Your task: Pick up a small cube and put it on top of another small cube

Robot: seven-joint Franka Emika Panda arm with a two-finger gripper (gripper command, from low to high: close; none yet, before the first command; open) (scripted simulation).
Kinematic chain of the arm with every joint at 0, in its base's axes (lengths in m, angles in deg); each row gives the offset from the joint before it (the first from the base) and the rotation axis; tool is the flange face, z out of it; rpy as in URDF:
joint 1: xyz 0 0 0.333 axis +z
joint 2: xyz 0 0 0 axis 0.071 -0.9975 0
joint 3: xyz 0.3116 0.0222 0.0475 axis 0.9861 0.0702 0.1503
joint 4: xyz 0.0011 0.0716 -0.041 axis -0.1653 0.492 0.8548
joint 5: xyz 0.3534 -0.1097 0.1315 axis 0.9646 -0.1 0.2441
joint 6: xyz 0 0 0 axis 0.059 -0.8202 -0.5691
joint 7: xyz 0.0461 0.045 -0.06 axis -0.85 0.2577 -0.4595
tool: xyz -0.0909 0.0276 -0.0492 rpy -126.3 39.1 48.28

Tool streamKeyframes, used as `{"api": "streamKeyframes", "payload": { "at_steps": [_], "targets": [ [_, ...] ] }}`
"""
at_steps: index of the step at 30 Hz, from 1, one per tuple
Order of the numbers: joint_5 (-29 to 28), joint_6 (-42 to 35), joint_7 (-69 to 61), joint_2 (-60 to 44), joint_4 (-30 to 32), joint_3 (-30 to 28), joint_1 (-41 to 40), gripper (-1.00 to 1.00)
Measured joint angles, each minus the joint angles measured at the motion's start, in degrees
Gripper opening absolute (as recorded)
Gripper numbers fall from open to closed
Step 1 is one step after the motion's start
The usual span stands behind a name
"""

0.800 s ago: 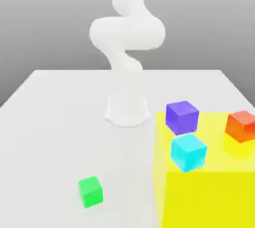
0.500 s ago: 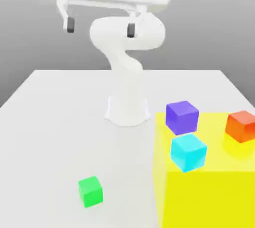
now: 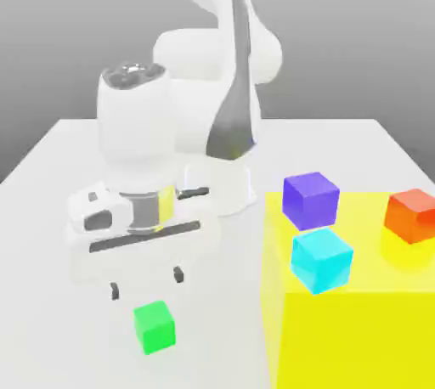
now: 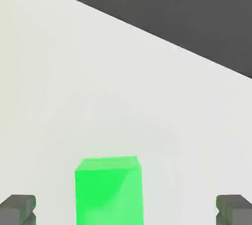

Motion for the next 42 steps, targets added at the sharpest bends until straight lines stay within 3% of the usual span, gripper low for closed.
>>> {"api": "streamKeyframes", "payload": {
  "at_steps": [4, 5, 12, 18, 31, 35, 42],
  "targets": [
    [3.33, 6.51, -2.87, -8.30, -1.37, 3.63, -2.95, 0.00],
    [3.78, 7.73, -3.26, -9.80, -1.66, 4.35, -3.57, -1.00],
    [3.68, 7.71, -3.17, -9.89, -1.67, 4.51, -3.73, -1.00],
    [-1.65, -1.12, 0.90, 0.86, 0.26, 1.67, -1.78, -1.00],
    [-19.63, -31.51, 24.44, 10.00, -21.01, 6.19, 11.26, -1.00],
    [-16.00, -40.06, 27.57, 14.71, -25.03, 10.69, 18.07, -1.00],
    [-4.64, -45.52, 27.02, 20.75, -24.31, 16.17, 25.79, -1.00]
  ]
}}
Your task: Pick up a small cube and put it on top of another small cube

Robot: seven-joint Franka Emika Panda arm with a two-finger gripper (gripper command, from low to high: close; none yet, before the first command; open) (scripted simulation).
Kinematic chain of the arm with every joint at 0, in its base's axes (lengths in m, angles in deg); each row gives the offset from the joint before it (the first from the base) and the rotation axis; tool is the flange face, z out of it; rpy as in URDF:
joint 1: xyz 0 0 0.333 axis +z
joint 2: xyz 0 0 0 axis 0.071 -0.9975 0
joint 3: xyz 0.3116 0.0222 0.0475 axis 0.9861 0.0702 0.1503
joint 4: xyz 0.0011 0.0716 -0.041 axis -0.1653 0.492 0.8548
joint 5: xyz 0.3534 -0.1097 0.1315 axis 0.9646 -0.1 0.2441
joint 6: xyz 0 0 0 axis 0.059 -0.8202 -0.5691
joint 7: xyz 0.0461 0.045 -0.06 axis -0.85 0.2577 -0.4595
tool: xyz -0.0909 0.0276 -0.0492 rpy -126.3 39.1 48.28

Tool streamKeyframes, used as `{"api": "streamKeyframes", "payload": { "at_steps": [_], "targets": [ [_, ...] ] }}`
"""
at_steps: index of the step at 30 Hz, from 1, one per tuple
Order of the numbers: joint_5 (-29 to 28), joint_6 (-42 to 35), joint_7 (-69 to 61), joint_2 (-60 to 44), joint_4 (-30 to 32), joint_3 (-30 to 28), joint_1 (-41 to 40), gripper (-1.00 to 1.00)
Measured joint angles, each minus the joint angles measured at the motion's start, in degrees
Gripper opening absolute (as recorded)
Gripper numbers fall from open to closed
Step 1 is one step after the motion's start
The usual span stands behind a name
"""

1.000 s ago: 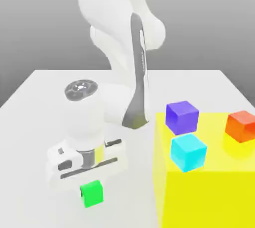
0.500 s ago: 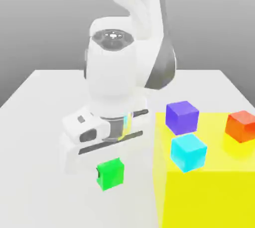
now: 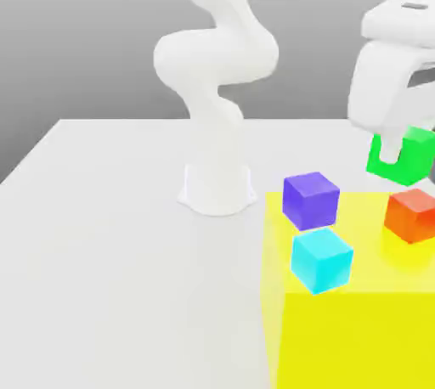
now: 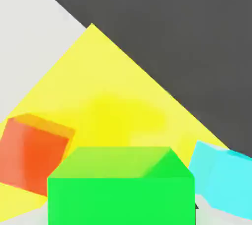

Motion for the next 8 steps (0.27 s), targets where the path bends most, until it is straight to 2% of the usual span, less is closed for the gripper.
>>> {"api": "streamKeyframes", "payload": {
  "at_steps": [4, 5, 8],
  "targets": [
    [1.29, 7.81, -0.37, -2.60, 5.00, 0.47, 0.49, -1.00],
    [1.29, 9.28, -0.34, -3.19, 5.87, 0.53, 0.50, 1.00],
    [1.29, 9.28, -0.35, -3.19, 5.87, 0.53, 0.50, 1.00]
  ]
}}
